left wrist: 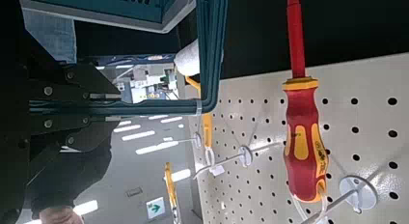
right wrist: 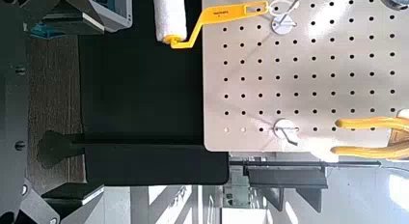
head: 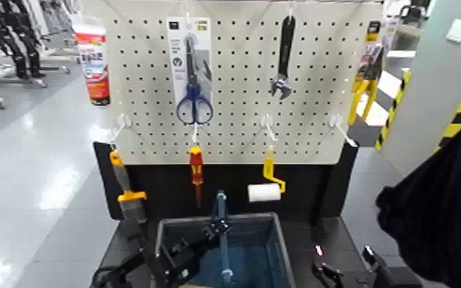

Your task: Grasp the handle of the crate.

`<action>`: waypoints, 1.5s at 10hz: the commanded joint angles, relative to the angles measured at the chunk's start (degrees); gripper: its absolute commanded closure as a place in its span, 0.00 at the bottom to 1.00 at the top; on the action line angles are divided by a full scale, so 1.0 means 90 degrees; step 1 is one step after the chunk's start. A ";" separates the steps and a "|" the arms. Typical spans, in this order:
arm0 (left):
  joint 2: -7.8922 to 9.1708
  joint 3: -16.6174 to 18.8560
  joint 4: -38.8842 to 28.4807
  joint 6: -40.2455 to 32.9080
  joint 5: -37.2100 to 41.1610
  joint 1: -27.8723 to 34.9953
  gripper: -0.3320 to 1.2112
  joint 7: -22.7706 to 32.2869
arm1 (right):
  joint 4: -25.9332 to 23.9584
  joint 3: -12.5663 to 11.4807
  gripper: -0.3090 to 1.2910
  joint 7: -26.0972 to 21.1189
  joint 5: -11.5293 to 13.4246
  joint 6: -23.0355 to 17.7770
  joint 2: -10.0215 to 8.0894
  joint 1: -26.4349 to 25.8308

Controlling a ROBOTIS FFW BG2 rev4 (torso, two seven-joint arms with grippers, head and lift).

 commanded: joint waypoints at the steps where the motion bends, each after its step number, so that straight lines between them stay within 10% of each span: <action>1: -0.0080 0.0021 -0.0269 -0.0015 0.0367 0.0304 0.98 0.0140 | 0.0000 -0.0010 0.28 0.0000 0.0004 0.0000 0.0000 0.0001; 8: 0.0174 0.0168 -0.1899 -0.0122 0.1324 0.1212 0.98 0.1126 | -0.0059 -0.0019 0.28 -0.0010 0.0102 0.0059 -0.0010 0.0011; 15: 0.0076 0.0148 -0.1919 -0.0181 0.1490 0.1369 0.98 0.1126 | -0.0049 0.0000 0.28 -0.0029 0.0131 0.0029 0.0000 0.0011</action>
